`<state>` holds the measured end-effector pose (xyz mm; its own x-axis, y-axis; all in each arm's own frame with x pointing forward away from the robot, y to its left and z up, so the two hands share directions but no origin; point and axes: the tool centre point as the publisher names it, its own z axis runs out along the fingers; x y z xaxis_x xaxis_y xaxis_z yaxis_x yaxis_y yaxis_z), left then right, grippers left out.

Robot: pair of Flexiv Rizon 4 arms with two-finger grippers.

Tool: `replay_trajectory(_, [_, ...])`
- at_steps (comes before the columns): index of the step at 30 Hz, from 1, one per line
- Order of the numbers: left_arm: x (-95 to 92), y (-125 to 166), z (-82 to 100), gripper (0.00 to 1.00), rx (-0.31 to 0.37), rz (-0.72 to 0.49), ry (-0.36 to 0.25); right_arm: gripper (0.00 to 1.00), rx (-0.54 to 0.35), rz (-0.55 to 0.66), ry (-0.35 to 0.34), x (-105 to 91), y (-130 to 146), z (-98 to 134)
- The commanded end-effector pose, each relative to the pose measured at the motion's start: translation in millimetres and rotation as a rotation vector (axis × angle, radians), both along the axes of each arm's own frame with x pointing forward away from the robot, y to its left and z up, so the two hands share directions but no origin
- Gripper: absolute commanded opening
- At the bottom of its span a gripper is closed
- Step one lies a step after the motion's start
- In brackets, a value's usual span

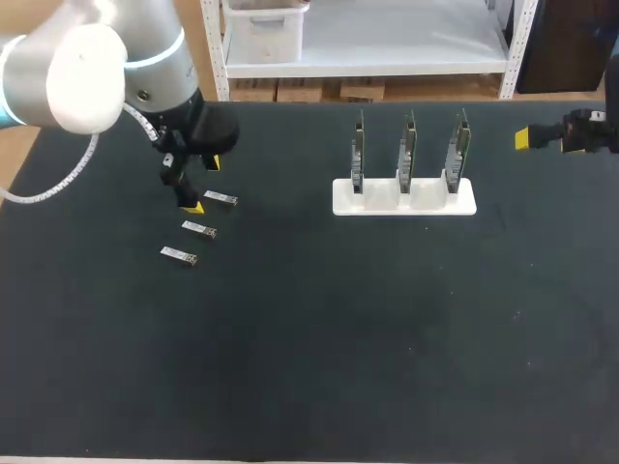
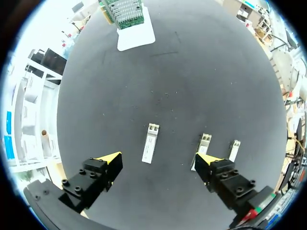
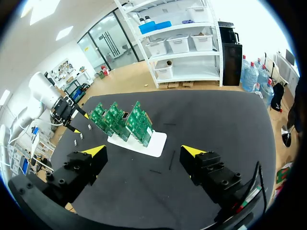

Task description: Pick up the optical module with the left hand, and insert it into the network port with the right hand.

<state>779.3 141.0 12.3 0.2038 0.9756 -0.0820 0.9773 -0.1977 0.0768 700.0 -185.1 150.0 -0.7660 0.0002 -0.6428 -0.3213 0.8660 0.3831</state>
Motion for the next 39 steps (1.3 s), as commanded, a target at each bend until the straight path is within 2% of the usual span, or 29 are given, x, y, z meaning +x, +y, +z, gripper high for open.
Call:
replay_trajectory(1, [7.8, -4, -3.3, 1.00, 0.015, -0.014, 0.011, 1.00, 0.000, 0.000, 0.000, 0.0, 0, 0])
replay_trajectory(15, [13.1, -6, -16.7, 1.00, 0.056, -0.023, 0.027, 1.00, 0.000, 0.000, 0.000, 0.0, 0, 0])
replay_trajectory(23, [18.7, -7, -21.9, 1.00, 0.068, -0.001, 0.014, 1.00, 0.000, 0.000, 0.000, 0.0, 0, 0])
replay_trajectory(30, [16.2, -7, -31.5, 1.00, 0.091, -0.003, 0.031, 1.00, 0.000, 0.000, 0.000, 0.0, 0, 0])
replay_trajectory(39, [16.7, -2, -38.6, 1.00, 0.127, -0.013, 0.014, 1.00, 0.000, 0.000, 0.000, 0.0, 0, 0])
